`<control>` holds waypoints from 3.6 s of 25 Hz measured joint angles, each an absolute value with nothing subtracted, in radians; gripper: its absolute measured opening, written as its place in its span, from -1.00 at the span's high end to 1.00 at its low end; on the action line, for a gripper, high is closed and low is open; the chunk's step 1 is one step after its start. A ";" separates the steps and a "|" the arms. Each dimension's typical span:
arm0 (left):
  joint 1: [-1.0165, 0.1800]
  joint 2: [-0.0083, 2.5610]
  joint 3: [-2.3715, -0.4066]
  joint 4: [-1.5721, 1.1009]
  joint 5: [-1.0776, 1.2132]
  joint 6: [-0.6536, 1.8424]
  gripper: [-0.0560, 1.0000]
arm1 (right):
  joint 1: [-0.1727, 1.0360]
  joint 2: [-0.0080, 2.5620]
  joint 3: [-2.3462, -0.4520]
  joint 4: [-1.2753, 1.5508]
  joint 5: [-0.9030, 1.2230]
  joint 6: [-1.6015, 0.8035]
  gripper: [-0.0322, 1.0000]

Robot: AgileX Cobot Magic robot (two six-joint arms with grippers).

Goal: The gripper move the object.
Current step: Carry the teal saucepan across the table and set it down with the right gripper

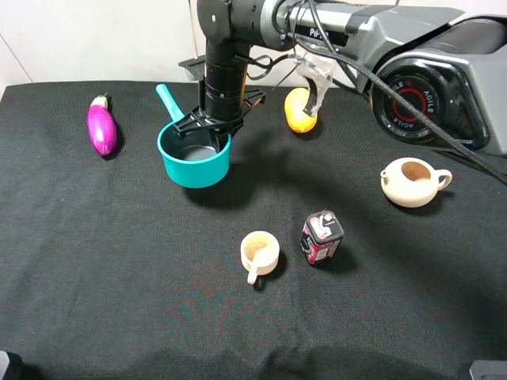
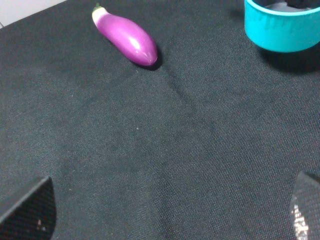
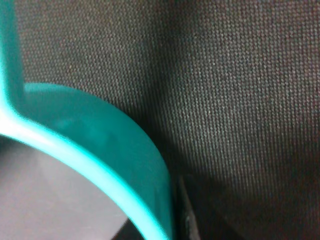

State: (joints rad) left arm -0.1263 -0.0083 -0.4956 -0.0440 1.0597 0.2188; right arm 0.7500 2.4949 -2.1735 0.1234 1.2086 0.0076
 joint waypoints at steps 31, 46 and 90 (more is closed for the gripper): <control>-0.126 -0.008 -0.496 -0.043 1.060 0.219 -0.98 | 0.750 2.300 -2.176 0.059 1.225 0.008 0.93; -0.126 -0.008 -0.496 -0.043 1.060 0.219 -0.98 | 0.671 2.250 -2.176 0.062 1.226 0.008 0.93; -0.126 -0.008 -0.496 -0.043 1.060 0.219 -0.98 | 0.183 2.066 -1.828 0.011 1.224 -0.027 0.93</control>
State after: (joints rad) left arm -0.1263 -0.0083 -0.4956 -0.0431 1.0597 0.2188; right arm 0.1825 2.0657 -1.8276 0.0106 1.2236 -0.0266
